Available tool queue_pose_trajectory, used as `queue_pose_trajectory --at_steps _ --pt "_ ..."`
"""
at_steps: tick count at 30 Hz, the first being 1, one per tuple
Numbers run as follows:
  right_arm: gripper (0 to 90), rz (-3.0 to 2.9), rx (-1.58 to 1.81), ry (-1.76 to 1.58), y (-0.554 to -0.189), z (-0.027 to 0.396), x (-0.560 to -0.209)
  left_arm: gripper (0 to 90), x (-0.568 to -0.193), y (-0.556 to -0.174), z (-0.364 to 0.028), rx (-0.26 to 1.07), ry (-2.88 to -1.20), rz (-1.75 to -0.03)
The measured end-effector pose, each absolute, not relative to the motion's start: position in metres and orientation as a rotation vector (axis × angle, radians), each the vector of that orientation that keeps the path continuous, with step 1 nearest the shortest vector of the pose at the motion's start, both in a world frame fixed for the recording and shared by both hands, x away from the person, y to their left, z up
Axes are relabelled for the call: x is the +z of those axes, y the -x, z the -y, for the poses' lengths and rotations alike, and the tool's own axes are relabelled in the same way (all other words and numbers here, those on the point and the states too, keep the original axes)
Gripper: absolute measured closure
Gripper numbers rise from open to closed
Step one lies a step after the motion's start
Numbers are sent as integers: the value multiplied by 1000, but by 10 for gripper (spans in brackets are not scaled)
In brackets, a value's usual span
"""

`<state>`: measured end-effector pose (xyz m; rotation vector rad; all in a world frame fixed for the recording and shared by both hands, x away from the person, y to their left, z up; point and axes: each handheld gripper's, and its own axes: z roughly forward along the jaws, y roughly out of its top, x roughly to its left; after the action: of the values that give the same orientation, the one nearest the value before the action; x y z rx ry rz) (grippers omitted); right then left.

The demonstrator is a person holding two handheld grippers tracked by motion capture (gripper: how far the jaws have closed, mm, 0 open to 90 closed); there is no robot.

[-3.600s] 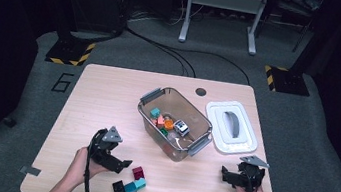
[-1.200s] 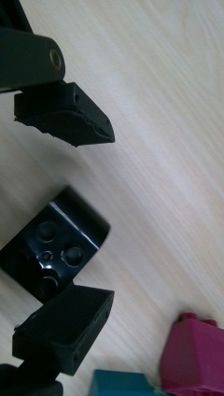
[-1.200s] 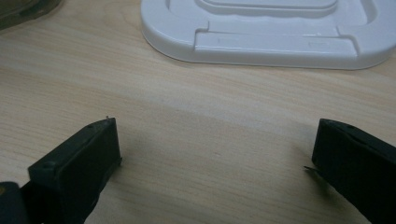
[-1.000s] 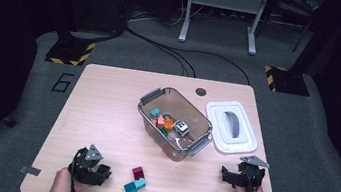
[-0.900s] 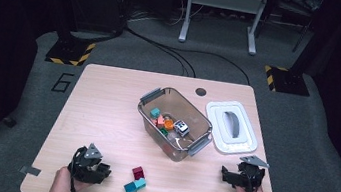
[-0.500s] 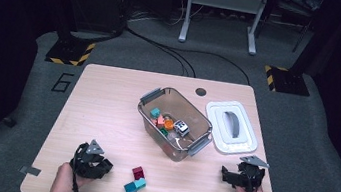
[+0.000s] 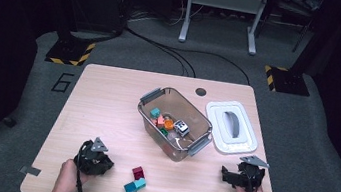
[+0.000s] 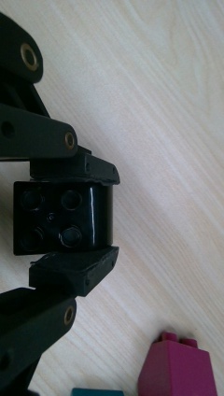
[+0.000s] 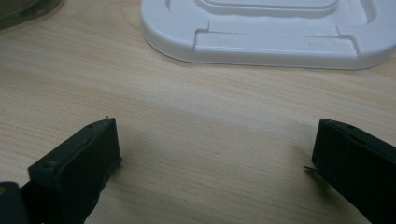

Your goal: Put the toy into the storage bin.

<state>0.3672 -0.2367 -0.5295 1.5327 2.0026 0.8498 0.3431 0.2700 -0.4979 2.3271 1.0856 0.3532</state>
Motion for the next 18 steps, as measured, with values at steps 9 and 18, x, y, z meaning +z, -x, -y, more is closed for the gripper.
queue_pose_trajectory --at_steps 9,18 --pt "2 -2003 850 -1533 -367 237 -529 591 -482 -353 -263 375 -2315 -1044" --pt "2 -2003 850 -1533 -367 237 -529 591 -466 -366 -254 394 -2304 -1002"
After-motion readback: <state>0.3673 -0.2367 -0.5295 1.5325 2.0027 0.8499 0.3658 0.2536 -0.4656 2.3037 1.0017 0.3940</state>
